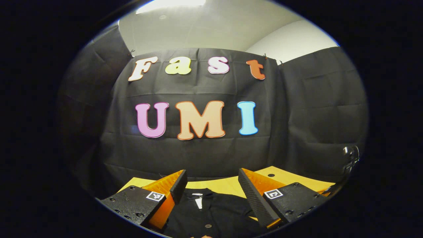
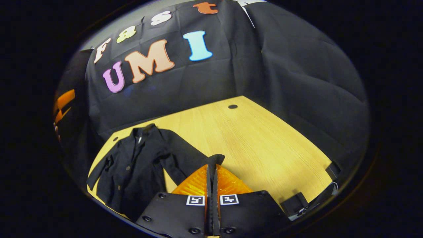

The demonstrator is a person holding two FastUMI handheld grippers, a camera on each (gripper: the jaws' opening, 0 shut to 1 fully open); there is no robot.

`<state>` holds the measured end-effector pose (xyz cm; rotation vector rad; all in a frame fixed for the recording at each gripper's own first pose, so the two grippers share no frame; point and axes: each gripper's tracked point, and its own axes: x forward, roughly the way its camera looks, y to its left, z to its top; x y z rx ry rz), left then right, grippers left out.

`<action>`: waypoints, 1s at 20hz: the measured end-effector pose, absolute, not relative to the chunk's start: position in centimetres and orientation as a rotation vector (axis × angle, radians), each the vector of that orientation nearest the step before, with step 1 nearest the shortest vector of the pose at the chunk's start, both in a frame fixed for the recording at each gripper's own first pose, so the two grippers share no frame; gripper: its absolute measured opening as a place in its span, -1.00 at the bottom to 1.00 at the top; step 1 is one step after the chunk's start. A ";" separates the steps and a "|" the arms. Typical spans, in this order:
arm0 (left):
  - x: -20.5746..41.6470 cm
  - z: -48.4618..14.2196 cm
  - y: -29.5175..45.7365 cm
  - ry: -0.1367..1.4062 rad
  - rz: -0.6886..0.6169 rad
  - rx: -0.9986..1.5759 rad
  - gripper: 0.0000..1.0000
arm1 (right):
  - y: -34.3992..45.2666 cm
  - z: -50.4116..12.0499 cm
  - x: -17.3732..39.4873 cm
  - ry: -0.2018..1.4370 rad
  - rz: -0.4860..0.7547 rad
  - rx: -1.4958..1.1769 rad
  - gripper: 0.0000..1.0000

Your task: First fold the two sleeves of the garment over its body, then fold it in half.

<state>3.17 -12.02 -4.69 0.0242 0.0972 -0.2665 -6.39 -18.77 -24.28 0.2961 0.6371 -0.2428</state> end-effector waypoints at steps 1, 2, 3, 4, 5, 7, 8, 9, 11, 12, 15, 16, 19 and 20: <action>3.3 -4.8 -10.5 0.101 -0.247 0.023 0.99 | -17.8 -23.4 -5.3 0.623 -0.230 0.296 -0.95; 3.3 -5.1 -9.1 0.107 -0.225 0.021 0.87 | -17.0 -22.7 -4.3 0.610 -0.219 0.293 -0.95; 3.3 -5.2 -7.6 0.111 -0.205 0.017 0.87 | -16.0 -22.1 -3.4 0.602 -0.202 0.289 -0.95; 3.1 -5.4 -6.1 0.116 -0.182 0.016 0.87 | -14.8 -21.6 -2.6 0.596 -0.185 0.279 -0.95; 3.1 -5.6 -4.7 0.121 -0.160 0.017 0.87 | -13.8 -21.2 -1.8 0.592 -0.167 0.265 -0.95; 3.0 -6.1 -1.7 0.130 -0.111 0.022 0.87 | -11.3 -20.4 -0.2 0.587 -0.124 0.238 -0.95; 2.8 -6.3 -0.1 0.134 -0.088 0.023 0.87 | -10.2 -20.2 0.6 0.586 -0.103 0.226 -0.95; 2.6 -6.6 1.3 0.142 -0.064 0.022 0.87 | -8.8 -19.9 1.5 0.586 -0.084 0.219 -0.95; 2.3 -7.2 4.3 0.157 -0.017 0.017 0.87 | -6.3 -19.3 3.2 0.584 -0.043 0.211 -0.95; 2.0 -7.5 5.8 0.164 0.006 0.016 0.88 | -5.0 -19.1 3.9 0.581 -0.023 0.206 -0.95; 1.3 -8.3 9.9 0.187 0.066 0.020 0.89 | -0.8 -18.6 6.5 0.572 0.036 0.190 -0.95; 1.0 -8.6 11.3 0.192 0.084 0.025 0.99 | 0.6 -18.3 7.1 0.566 0.057 0.182 -0.95; 0.7 -9.3 14.8 0.209 0.125 0.045 0.99 | 5.3 -17.9 8.8 0.558 0.123 0.159 -0.95; 0.4 -9.6 15.9 0.214 0.135 0.049 0.99 | 6.8 -18.0 9.4 0.559 0.144 0.154 -0.95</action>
